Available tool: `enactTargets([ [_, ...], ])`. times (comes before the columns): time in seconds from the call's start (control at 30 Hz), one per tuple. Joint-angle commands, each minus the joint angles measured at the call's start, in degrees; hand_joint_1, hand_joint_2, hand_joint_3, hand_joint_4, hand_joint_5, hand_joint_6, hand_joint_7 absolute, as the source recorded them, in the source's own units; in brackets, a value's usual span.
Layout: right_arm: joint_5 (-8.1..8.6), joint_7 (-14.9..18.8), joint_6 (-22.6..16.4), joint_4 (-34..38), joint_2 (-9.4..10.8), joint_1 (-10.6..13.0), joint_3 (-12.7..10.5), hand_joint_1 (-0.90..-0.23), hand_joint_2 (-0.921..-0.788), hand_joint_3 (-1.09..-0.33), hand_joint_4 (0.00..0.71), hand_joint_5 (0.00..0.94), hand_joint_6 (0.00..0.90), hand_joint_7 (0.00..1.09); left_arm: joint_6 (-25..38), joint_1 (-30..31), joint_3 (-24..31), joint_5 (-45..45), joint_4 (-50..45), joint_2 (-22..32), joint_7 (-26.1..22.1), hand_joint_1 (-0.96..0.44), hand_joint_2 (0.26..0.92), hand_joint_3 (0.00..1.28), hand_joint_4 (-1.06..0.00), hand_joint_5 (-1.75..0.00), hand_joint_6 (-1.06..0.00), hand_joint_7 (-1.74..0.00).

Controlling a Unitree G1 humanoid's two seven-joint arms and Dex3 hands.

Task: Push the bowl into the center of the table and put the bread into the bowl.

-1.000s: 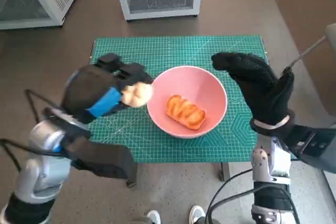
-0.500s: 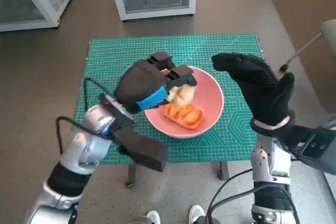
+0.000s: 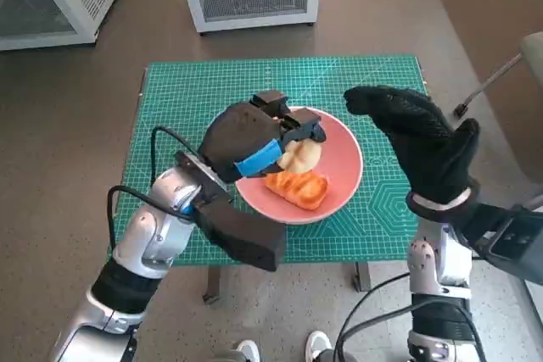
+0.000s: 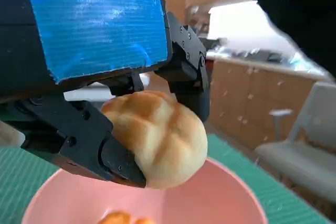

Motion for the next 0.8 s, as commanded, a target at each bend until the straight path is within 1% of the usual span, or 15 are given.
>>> enactTargets([
  [0.03,0.02,0.1,0.2,0.1,-0.2,1.7,-0.3,-0.547,-0.921,-0.551,0.394,0.027,-0.001,0.79,0.6,0.7,-0.5,0.4,-1.2,0.1,-0.9,-0.24,0.906,0.01,-0.40,-0.12,-0.34,-0.38],
  [0.13,-0.28,-0.2,0.1,0.0,0.0,1.7,-0.2,-0.547,-0.921,-0.552,0.394,0.027,-0.001,0.79,0.5,1.0,-0.2,0.3,-1.3,0.0,-0.6,-0.34,0.909,0.01,-0.34,-0.03,-0.30,-0.32],
  [0.33,-0.64,-0.4,-0.1,0.1,0.3,1.5,0.0,-0.546,-0.921,-0.553,0.394,0.028,-0.001,0.79,-0.9,1.8,0.1,0.8,-1.0,0.1,2.5,-0.44,0.919,0.01,-0.29,0.00,-0.26,-0.29],
  [0.67,-0.87,-0.9,0.3,-0.2,0.4,1.1,0.3,-0.543,-0.921,-0.562,0.392,0.028,-0.001,0.78,-1.9,3.2,1.9,-1.0,-1.7,0.1,4.6,-0.52,0.921,0.03,-0.24,0.00,-0.23,-0.27],
  [0.8,-0.68,-1.1,0.6,0.1,0.1,0.8,0.1,-0.542,-0.921,-0.562,0.393,0.028,-0.001,0.78,-3.3,3.5,4.2,-5.5,-1.6,-0.3,4.4,-0.53,0.921,0.05,-0.23,0.00,-0.22,-0.26],
])
